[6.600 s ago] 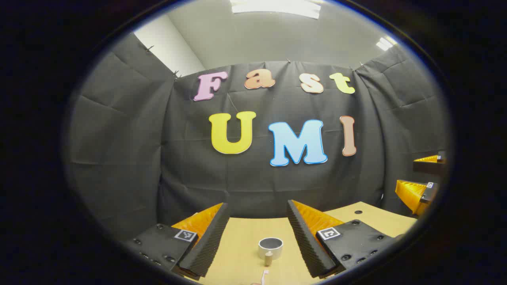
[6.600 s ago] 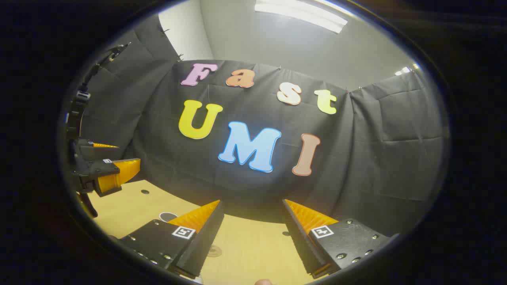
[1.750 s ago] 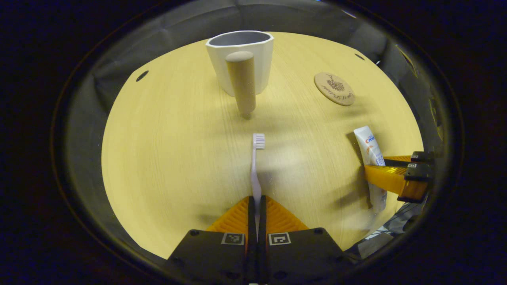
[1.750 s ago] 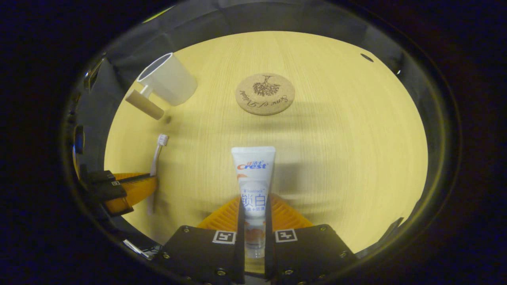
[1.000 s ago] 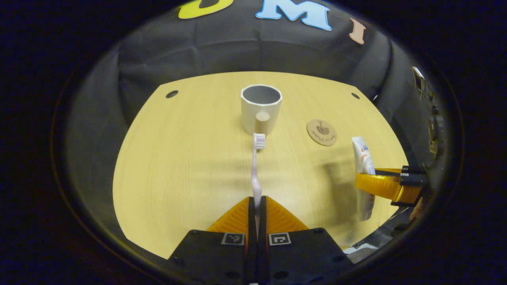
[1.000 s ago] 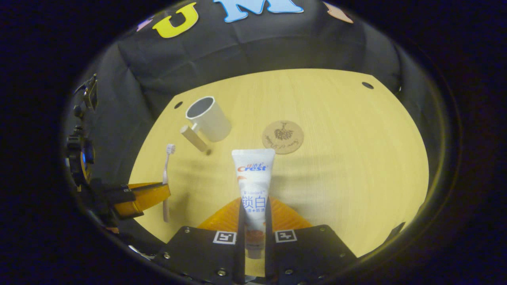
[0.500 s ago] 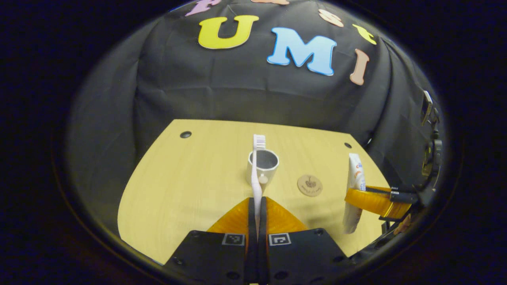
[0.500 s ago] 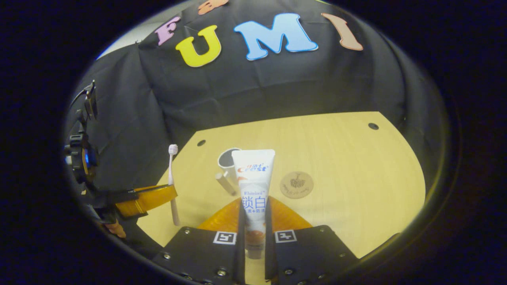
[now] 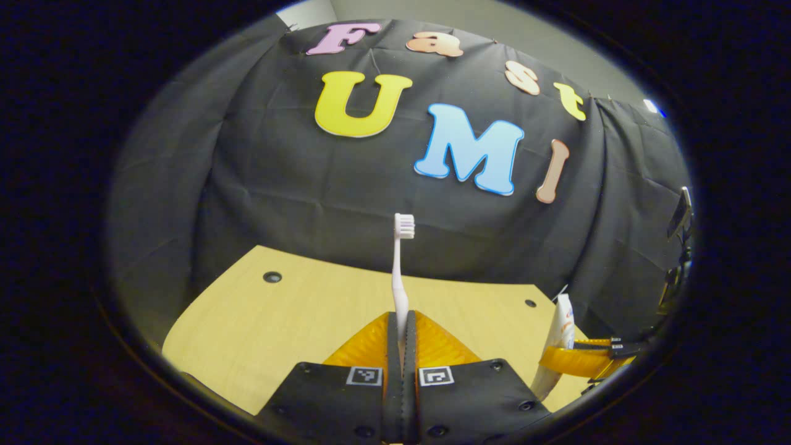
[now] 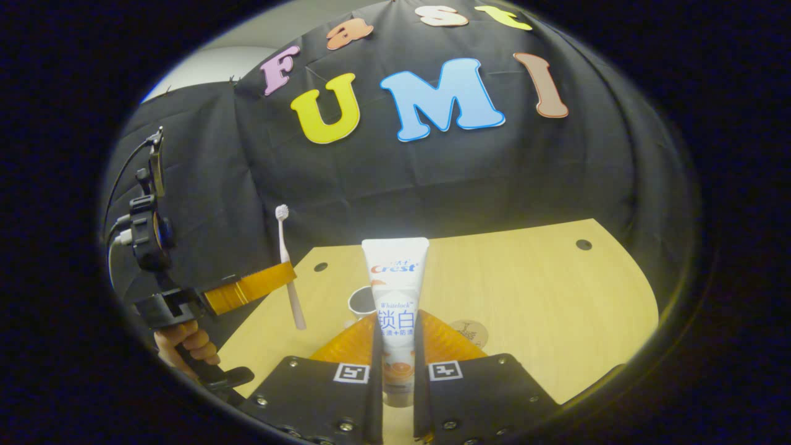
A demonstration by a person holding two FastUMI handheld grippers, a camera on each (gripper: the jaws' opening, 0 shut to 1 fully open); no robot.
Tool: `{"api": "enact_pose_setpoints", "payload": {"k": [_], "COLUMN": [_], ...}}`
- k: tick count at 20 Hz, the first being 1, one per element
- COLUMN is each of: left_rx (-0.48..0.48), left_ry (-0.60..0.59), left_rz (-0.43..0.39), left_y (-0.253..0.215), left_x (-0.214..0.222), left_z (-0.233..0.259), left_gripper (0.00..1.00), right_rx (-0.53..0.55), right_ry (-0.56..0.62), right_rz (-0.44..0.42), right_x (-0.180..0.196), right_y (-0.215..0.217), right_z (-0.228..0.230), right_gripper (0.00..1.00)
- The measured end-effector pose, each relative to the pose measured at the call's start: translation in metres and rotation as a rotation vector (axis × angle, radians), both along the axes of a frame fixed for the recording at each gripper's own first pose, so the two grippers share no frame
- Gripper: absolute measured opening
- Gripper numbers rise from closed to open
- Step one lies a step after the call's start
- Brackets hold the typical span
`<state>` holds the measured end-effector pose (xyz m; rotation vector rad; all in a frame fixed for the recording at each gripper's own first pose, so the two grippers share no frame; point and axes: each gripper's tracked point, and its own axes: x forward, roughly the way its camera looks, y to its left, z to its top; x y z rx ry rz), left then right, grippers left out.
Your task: Put the toothbrush and toothpaste on the desktop into the cup, then pick up the cup and place it on the coaster on the desktop.
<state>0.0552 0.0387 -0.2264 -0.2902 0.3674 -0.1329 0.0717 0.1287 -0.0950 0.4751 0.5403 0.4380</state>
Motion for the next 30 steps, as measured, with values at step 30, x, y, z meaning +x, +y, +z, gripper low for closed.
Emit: {"api": "enact_pose_setpoints", "payload": {"k": [30], "left_rx": [-0.025], "left_ry": [0.049], "left_rz": [-0.087], "left_y": [-0.033], "left_x": [0.093], "left_z": [-0.148], "left_gripper": [0.31], "right_rx": [-0.136], "right_ry": [0.067], "right_rz": [0.03], "right_x": [0.024], "right_y": [0.013], "right_z": [-0.044], "right_gripper": [0.2]}}
